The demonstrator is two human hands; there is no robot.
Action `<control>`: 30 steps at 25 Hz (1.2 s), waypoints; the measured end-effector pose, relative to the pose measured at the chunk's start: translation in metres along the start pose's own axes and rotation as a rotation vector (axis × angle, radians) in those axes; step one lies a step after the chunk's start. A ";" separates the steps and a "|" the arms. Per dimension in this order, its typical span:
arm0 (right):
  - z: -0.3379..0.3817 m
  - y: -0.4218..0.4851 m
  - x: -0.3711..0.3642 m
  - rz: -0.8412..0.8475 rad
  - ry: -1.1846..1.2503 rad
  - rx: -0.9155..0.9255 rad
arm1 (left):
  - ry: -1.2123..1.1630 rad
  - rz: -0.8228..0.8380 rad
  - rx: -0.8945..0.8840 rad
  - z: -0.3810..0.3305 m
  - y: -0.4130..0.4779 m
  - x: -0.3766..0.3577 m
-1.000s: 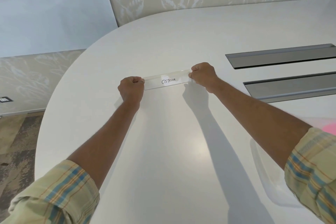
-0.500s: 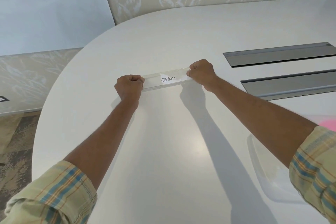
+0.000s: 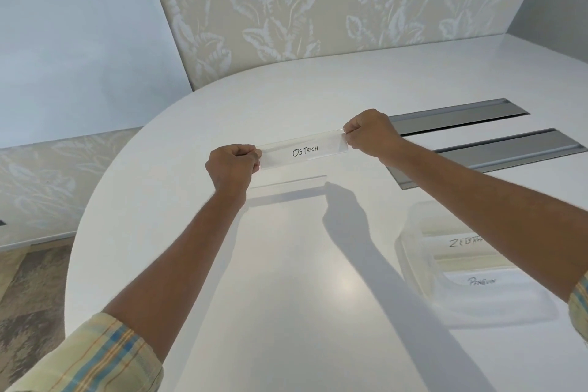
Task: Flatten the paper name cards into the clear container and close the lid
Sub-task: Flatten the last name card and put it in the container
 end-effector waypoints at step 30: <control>-0.259 -0.116 0.266 -0.260 0.151 -0.337 | 0.095 0.447 -0.242 -0.043 -0.316 -0.115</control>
Point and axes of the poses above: each hand's wrist, its own y-axis towards the middle knuckle, its own x-axis out of the back of the hand, z = x × y, the point moved 10 cm from there along y, towards the middle knuckle, and after that the axes turned 15 degrees about -z, right-handed, at the moved point
